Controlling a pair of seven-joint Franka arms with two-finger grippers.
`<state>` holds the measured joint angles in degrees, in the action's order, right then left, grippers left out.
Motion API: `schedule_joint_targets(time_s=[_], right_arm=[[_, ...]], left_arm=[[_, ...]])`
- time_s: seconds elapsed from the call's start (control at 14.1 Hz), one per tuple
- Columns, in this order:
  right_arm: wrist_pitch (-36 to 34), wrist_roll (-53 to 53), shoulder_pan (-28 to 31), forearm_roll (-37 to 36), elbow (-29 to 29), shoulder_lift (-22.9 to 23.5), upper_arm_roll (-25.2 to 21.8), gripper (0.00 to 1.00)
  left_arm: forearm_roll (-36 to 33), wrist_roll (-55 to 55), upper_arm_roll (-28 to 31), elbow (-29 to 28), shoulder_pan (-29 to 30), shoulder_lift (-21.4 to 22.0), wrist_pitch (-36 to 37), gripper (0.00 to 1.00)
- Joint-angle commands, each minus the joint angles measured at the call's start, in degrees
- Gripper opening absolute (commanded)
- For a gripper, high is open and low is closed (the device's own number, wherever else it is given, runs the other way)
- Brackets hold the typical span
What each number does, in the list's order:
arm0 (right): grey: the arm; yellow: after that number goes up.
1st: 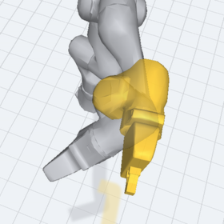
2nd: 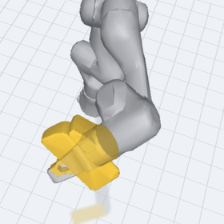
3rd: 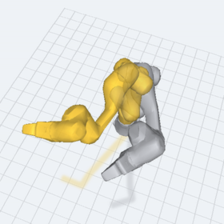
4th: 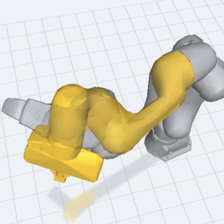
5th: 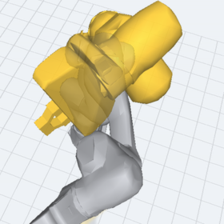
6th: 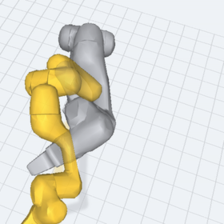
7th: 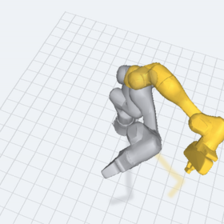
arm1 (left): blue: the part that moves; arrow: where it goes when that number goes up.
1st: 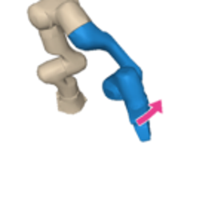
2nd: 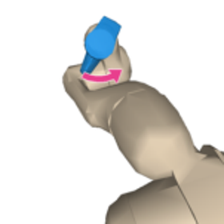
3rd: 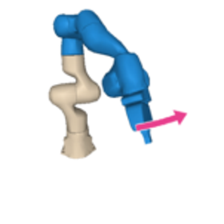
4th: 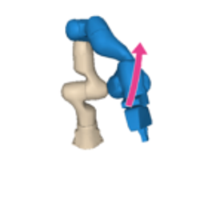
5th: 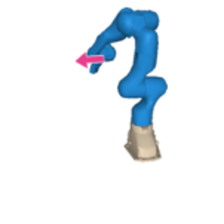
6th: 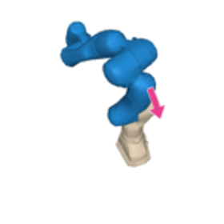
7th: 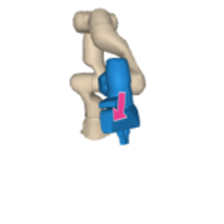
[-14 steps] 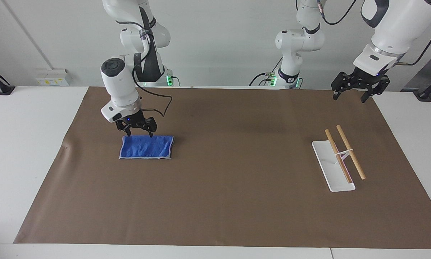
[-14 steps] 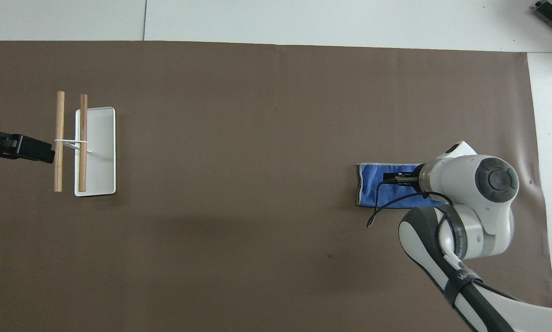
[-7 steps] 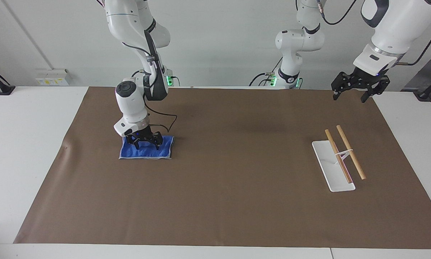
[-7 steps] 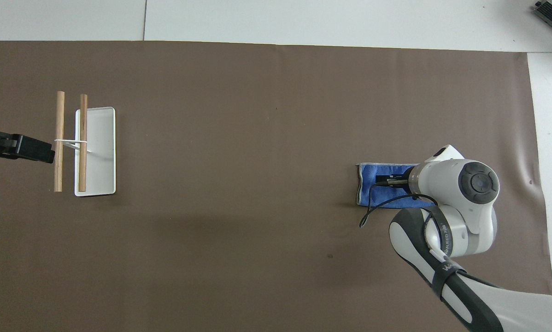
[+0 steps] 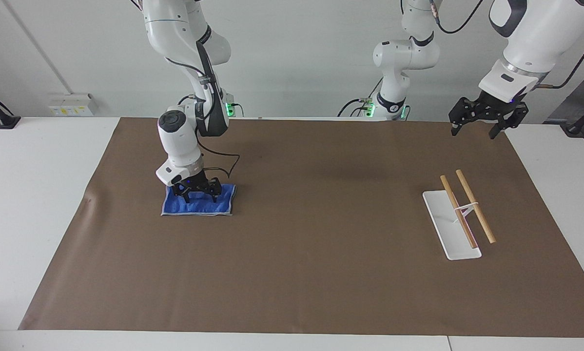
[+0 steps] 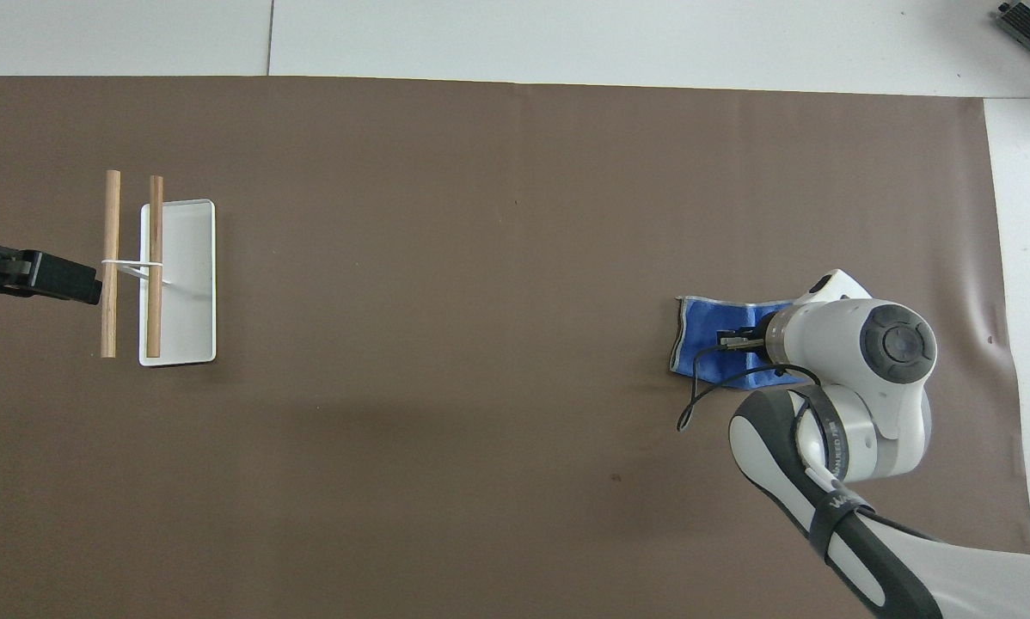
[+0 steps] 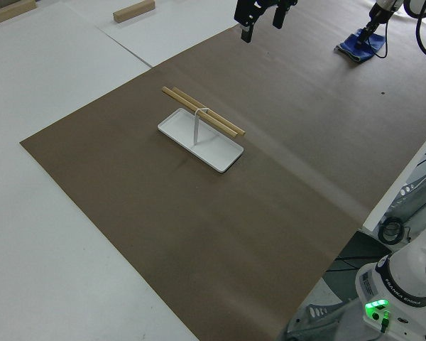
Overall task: Right arm passes towel to left arm to hang
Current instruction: 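Lift the towel with the right gripper while the left gripper approaches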
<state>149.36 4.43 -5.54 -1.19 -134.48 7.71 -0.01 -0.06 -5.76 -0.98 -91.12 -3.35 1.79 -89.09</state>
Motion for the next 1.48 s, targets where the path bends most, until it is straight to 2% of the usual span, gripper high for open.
schedule_joint_targets(time_s=[0.0,0.21,0.42,0.57,0.85,1.13,1.41], right_arm=[[1.11,-0.38,0.36,0.66,-0.96,0.02,0.27,0.0],[-1.16,-1.08,-1.21,0.66,1.58,-0.5,0.54,0.0],[-6.61,-1.09,-2.81,0.92,6.94,-1.21,1.85,0.0],[-8.28,-1.17,-2.81,4.59,9.4,-2.0,3.52,0.0],[-12.33,-1.17,-2.81,12.07,15.82,-3.41,7.03,0.0],[-15.93,-1.17,-2.81,26.81,21.1,-5.43,9.85,0.0],[-17.08,-4.15,-3.95,46.66,21.37,-6.74,10.38,0.0]], left_arm=[[0.77,0.4,-0.16,-1.87,0.45,1.64,-1.09,1.0],[0.77,0.4,-0.16,-1.87,0.54,1.64,-0.39,1.0],[0.77,0.4,-0.16,-2.22,0.54,1.9,0.66,1.0],[0.77,0.32,-0.16,-2.04,0.1,1.91,1.72,1.0],[0.77,0.49,-0.51,-3.44,-0.43,1.99,-3.18,1.0],[1.38,2.84,-0.87,-5.91,-0.69,2.69,-8.46,1.0],[9.1,19.34,-0.95,-10.56,-3.14,3.57,-15.93,1.0]])
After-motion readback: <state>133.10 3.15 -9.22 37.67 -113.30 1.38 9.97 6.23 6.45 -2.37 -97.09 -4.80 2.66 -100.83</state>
